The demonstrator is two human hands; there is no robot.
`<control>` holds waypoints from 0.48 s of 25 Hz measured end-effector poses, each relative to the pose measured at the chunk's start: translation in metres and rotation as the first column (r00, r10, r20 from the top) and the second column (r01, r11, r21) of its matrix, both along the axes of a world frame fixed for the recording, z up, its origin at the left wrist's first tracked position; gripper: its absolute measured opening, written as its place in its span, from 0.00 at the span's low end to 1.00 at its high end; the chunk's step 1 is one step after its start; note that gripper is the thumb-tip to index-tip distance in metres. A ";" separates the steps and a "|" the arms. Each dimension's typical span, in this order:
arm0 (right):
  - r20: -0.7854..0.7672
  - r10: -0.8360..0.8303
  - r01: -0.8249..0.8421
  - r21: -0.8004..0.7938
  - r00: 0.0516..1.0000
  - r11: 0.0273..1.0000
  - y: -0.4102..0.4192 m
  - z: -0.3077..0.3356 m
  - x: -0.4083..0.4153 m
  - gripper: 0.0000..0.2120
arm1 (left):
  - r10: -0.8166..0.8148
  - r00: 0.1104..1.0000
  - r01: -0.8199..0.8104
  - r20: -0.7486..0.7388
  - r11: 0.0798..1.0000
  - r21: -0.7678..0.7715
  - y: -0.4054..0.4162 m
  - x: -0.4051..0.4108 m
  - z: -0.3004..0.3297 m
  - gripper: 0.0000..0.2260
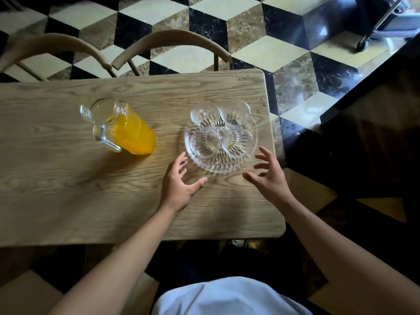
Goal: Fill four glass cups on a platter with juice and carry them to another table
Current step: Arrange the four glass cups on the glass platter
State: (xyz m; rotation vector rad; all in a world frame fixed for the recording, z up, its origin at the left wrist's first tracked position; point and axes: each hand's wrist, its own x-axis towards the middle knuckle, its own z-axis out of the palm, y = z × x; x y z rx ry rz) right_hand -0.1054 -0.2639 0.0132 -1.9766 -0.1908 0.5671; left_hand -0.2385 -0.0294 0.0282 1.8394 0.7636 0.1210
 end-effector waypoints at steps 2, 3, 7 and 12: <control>0.011 0.006 -0.006 0.018 1.000 1.000 -0.006 0.006 -0.011 0.43 | 0.047 0.999 -0.047 0.002 0.999 0.002 -0.009 -0.015 0.008 0.42; 0.012 0.022 -0.022 0.019 1.000 1.000 -0.009 0.009 -0.017 0.42 | 0.062 0.998 -0.062 0.000 0.998 0.004 -0.013 -0.022 0.012 0.42; 0.017 0.102 -0.103 0.037 0.995 0.994 -0.008 0.015 -0.033 0.40 | 0.128 0.991 -0.129 0.029 0.991 0.032 -0.019 -0.045 0.025 0.41; 0.004 0.194 -0.193 0.133 0.981 0.972 0.021 0.028 -0.052 0.35 | 0.228 0.972 -0.232 0.048 0.970 0.079 -0.020 -0.078 0.039 0.40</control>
